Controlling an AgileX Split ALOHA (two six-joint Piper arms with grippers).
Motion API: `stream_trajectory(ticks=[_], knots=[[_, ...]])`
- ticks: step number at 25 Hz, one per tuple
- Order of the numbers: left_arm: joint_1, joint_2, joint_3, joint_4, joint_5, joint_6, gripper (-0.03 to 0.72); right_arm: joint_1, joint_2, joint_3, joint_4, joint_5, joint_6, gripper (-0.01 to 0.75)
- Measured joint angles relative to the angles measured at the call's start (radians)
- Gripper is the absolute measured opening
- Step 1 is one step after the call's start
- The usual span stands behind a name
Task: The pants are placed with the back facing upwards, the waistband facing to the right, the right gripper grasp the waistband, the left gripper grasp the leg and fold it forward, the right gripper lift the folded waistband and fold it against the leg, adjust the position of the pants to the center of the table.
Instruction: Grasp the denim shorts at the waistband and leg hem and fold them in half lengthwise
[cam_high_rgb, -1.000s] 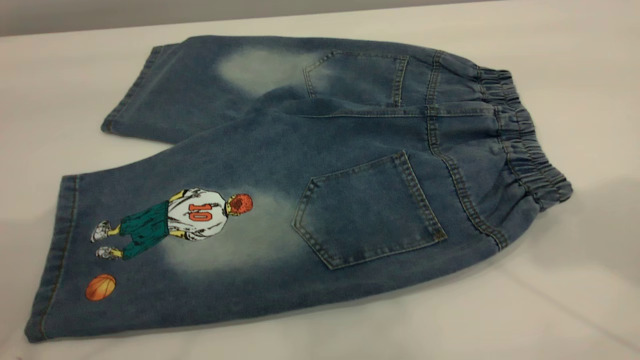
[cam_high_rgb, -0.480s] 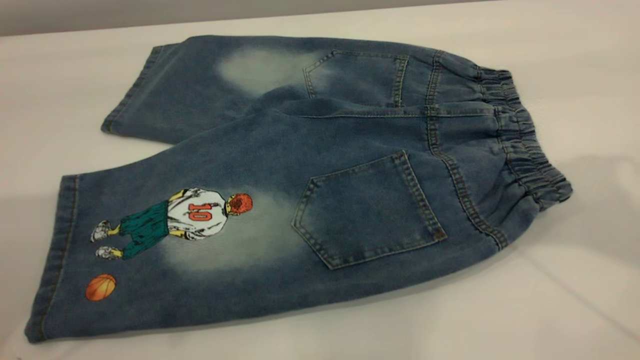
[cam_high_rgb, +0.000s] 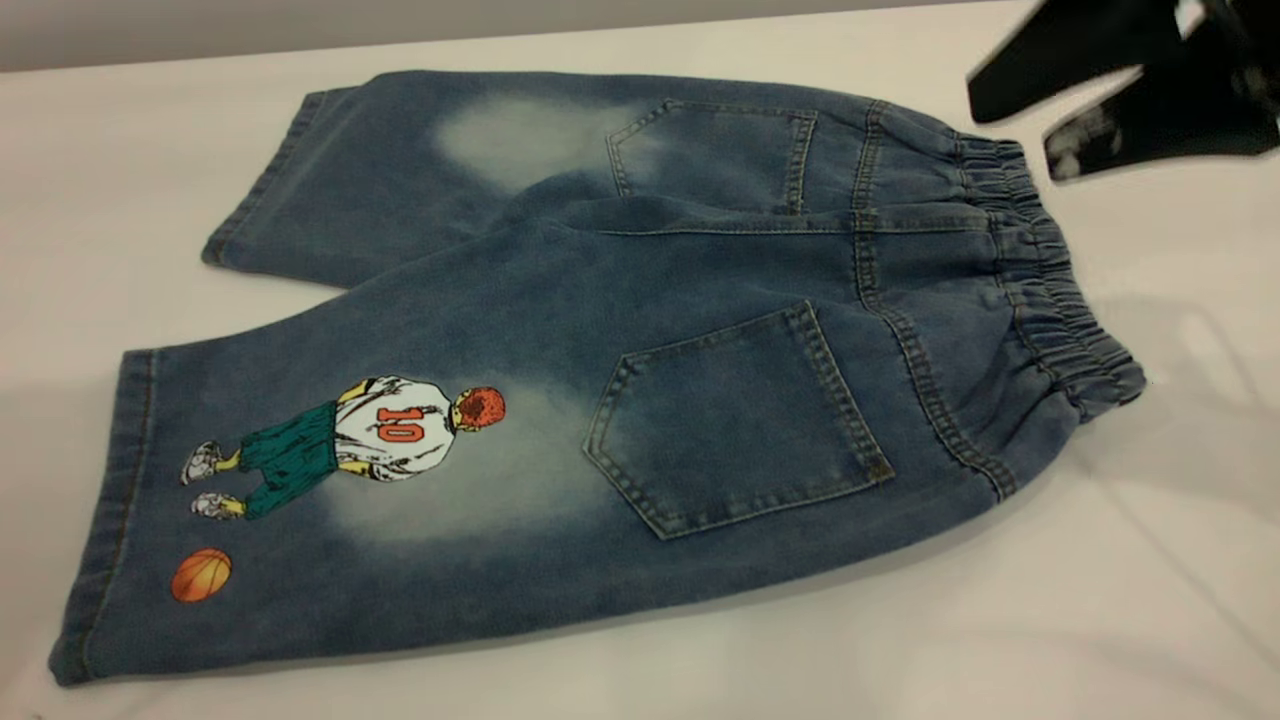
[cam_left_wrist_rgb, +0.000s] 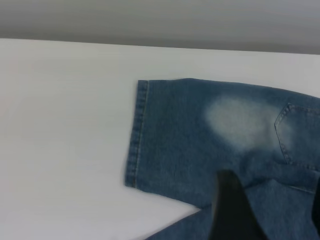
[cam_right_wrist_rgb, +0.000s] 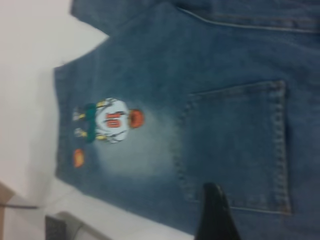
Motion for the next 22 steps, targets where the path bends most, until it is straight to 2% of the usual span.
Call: stream_trajectory(ticks=[5, 8, 14, 18, 22], knots=[[0.000, 0.000, 0.000, 0.000, -0.001, 0.000, 0.360, -0.001, -0.001, 0.133, 0.160, -0.045, -0.171, 0.386], [0.000, 0.000, 0.000, 0.000, -0.002, 0.000, 0.360, -0.001, 0.000, 0.192, 0.254, -0.116, -0.262, 0.386], [0.000, 0.000, 0.000, 0.000, -0.004, 0.000, 0.360, -0.009, 0.040, 0.204, 0.304, -0.214, -0.273, 0.386], [0.000, 0.000, 0.000, -0.001, -0.004, 0.000, 0.360, -0.069, 0.091, 0.204, 0.323, -0.197, -0.307, 0.386], [0.000, 0.000, 0.000, -0.001, -0.004, 0.000, 0.360, -0.169, 0.141, 0.204, 0.332, -0.122, -0.359, 0.386]])
